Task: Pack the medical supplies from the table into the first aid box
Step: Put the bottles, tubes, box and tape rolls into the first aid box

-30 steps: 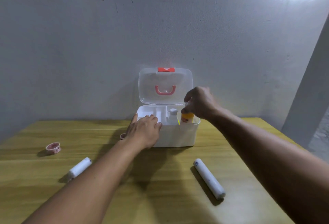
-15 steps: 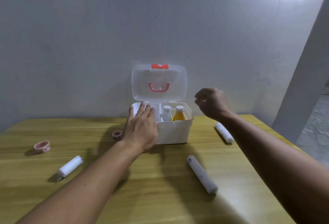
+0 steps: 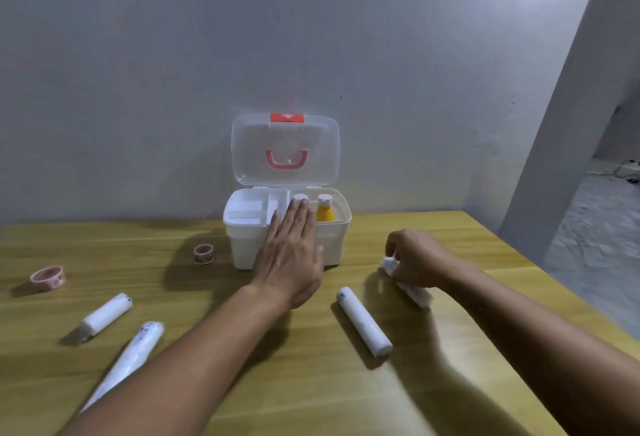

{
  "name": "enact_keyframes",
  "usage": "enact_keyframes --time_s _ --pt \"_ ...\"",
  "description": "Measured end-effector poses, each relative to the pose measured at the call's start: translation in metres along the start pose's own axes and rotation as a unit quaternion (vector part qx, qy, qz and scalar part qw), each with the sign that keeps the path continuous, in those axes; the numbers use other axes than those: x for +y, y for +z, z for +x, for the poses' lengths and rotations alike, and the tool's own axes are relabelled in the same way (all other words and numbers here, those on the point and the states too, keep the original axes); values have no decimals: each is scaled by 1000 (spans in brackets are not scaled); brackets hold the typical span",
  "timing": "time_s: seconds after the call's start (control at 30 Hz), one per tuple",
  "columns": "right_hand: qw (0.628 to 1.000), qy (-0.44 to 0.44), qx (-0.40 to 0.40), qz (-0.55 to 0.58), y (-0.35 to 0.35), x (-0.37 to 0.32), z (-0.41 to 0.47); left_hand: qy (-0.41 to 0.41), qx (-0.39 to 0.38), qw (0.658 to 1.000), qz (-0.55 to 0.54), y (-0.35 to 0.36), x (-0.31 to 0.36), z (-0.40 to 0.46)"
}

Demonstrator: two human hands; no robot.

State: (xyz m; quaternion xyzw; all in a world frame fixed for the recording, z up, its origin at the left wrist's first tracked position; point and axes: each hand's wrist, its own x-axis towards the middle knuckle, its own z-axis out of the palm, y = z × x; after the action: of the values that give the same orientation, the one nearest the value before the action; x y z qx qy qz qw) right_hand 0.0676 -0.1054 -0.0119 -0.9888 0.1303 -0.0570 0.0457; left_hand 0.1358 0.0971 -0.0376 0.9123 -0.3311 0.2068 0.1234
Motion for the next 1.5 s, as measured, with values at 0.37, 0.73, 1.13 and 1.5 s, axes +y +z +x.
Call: enact_keyframes --time_s 0.37,0.73,1.13,1.5 --pt "976 -122 -163 -79 -14 -77 -41 -67 -29 997 7 -19 -29 -1" --pt "925 -69 274 255 -65 -91 -10 -40 -47 997 -49 -32 -39 0" --pt "925 -147 332 109 -18 -120 30 -73 -64 990 -105 -42 -40 2" --pt "959 -142 243 20 18 -102 13 -54 -78 991 -92 -32 -46 7"
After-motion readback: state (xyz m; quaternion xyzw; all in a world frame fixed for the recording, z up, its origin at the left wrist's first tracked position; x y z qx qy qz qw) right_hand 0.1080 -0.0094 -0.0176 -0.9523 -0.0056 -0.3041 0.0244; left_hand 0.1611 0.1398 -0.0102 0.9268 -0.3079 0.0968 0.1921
